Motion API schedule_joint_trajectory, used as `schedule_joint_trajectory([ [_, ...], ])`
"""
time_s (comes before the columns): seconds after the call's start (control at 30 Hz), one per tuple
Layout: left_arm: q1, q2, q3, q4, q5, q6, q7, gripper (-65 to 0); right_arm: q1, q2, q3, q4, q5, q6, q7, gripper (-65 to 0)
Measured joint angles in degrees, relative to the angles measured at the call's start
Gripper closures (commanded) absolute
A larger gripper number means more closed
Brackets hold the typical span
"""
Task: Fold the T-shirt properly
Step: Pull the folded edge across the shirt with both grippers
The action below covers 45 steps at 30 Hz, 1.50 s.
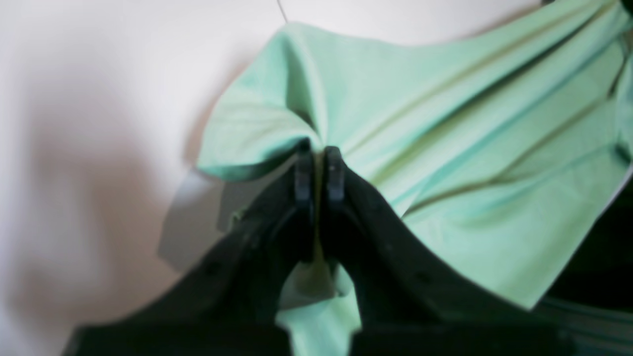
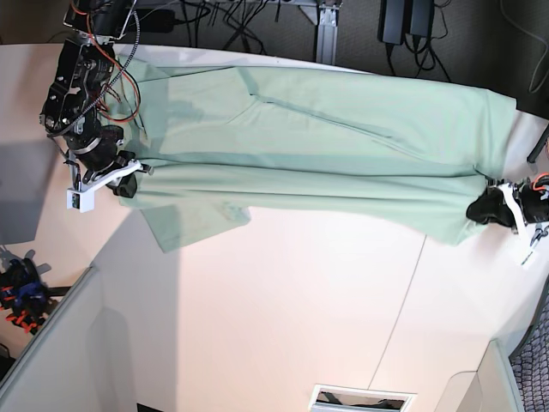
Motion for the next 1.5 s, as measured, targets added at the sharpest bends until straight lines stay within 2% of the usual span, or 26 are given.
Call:
schedule_joint_trajectory([
  [0.2,3.5,-0.2,0.0,2.1,-0.9,0.0,0.2,0.0,-2.9,0.1,0.0,1.0,0.1,-0.1,0.2,0.0],
  [0.23,3.7,-0.2,0.0,2.1,-0.9,0.0,-0.4,0.0,-3.3,0.1,0.0,1.0,0.1,-0.1,0.2,-9.7],
  [0.3,3.6,-0.2,0.0,2.1,-0.6,0.0,-0.5,0.0,-3.7,0.1,0.0,1.0,-0.6,-0.3,0.2,-34.9],
  [0.33,3.6,-0.2,0.0,2.1,-0.4,0.0,-0.5,0.0,-3.9,0.1,0.1,1.0,-0.6,-0.3,0.3,-43.2],
  [0.37,3.6,-0.2,0.0,2.1,-0.3,0.0,-0.5,0.0,-3.9,0.1,0.2,1.0,-0.6,-0.3,0.3,-44.6],
  [0.57,3.7,0.3,0.0,2.1,-0.1,0.0,-0.5,0.0,-3.7,0.0,3.9,3.0,-0.5,-0.4,2.2,-44.5],
  [0.7,3.6,0.9,0.0,2.1,-0.2,0.1,-0.5,0.0,0.6,-0.5,4.5,1.7,-0.4,-1.5,2.1,-44.5],
  [0.83,3.8,1.3,0.0,2.1,0.2,0.1,-0.3,0.0,8.4,-2.5,4.3,-4.6,-1.1,-1.4,3.2,-44.5],
  [0.93,3.8,1.6,0.0,2.1,0.5,0.2,-0.2,0.0,13.4,-4.0,4.0,-13.6,-5.4,-1.7,5.0,-44.5],
  [1.1,3.8,1.6,0.0,2.1,0.8,0.1,-0.2,0.0,17.0,-4.2,-0.3,-24.9,-6.5,-1.8,7.4,-44.5],
  [1.37,3.8,1.6,0.0,2.1,0.7,0.1,-0.2,0.0,17.6,-6.3,-10.3,-24.7,-8.2,-1.6,8.2,-44.4],
  [1.4,3.8,1.6,0.0,2.1,0.7,0.1,-0.2,0.0,17.6,-6.6,-10.8,-24.7,-8.9,-1.6,8.3,-41.8],
  [1.43,3.8,1.6,0.0,2.1,0.7,0.1,-0.2,0.0,17.7,-7.0,-11.0,-24.7,-10.1,-1.4,8.5,-35.4],
  [1.5,3.8,1.6,0.0,2.1,0.8,0.1,0.2,0.0,17.7,-8.0,-11.1,-24.7,-12.7,-1.4,9.6,-14.5],
])
